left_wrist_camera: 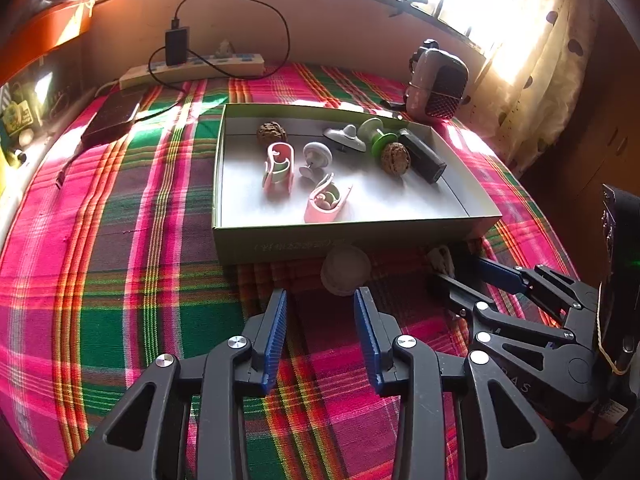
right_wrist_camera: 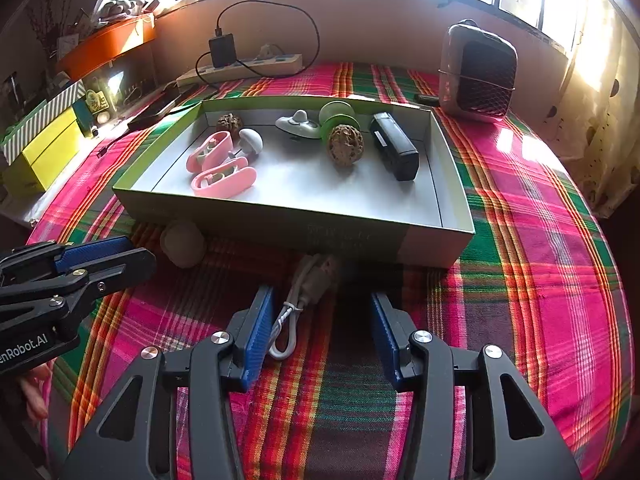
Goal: Organize objects
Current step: 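Move the right gripper to the white USB cable while the left gripper reaches the white round cup, then close the right gripper on the USB cable while the left gripper closes on the white cup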
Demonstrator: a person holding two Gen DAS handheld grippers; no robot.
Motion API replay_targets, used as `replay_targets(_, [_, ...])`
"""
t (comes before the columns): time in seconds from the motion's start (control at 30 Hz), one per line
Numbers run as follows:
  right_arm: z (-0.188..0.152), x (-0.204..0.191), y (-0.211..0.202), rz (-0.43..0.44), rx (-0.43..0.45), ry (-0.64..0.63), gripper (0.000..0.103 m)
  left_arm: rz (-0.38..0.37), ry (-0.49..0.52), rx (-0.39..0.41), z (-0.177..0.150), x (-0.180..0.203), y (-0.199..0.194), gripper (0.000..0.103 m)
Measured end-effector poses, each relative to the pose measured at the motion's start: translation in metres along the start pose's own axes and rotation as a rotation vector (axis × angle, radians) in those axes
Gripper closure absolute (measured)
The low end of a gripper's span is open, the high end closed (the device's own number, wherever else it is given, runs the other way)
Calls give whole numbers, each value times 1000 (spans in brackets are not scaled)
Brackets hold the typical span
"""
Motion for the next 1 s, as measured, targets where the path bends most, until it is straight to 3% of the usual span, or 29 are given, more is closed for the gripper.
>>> replay_targets(0.07, [0, 2, 0, -10, 2, 2, 70, 4, 2, -4, 1, 2, 3, 69])
replay_targets(0.47, [-2, 13, 0, 13, 5, -7, 85, 29, 8, -30, 10, 9, 19, 69])
replay_targets(1.0, [-7, 41, 0, -8, 0, -14, 86, 111, 25, -29, 18, 17, 29, 69])
Point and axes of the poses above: each gripper's, at about its wrist camera, not at the fingertips, and y roughly the way its jaws point, x to its right, z to its top, the point moved 1 cm from there along y, roughly the way its jaws point, and after that the axes turned 10 degrees about -z, right-handed, at the moved point
